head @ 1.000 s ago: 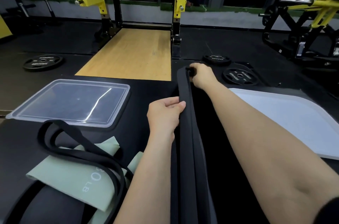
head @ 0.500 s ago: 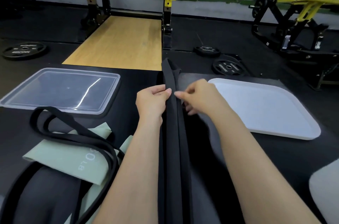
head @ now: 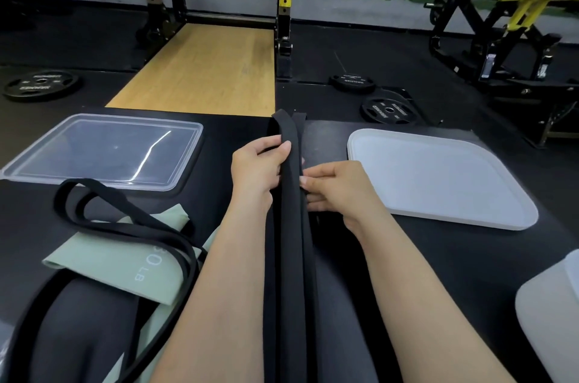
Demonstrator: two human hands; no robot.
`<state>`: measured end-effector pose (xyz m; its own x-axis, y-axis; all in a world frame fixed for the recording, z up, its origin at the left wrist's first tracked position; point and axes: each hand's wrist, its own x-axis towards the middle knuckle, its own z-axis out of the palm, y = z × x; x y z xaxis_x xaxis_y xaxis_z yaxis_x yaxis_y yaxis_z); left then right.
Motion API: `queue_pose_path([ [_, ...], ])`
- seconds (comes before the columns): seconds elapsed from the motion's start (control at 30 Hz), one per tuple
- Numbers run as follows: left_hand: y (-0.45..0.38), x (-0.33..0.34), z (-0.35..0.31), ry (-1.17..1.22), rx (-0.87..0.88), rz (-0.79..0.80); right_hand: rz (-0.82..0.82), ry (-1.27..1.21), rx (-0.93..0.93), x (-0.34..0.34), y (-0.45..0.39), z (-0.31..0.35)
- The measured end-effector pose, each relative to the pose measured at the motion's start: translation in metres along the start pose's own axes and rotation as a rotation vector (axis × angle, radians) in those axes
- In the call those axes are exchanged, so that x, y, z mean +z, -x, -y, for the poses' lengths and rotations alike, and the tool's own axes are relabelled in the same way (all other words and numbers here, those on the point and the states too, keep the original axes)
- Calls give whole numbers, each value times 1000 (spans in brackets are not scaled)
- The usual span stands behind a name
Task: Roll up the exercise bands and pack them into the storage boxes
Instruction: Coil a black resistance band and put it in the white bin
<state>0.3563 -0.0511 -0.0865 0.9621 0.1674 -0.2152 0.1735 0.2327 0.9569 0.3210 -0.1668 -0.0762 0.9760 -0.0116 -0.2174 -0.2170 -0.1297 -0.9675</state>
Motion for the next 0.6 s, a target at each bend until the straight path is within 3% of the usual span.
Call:
queue_pose_path([
  [0.27, -1, 2, 4, -18, 35, -53, 212, 90, -14, -10, 10, 8],
  [0.37, -1, 2, 5, -7, 30, -56, 156, 173, -29, -7, 7, 6],
  [0.6, 6, 4, 2, -24, 20, 18, 13, 24, -12, -8, -3, -1],
])
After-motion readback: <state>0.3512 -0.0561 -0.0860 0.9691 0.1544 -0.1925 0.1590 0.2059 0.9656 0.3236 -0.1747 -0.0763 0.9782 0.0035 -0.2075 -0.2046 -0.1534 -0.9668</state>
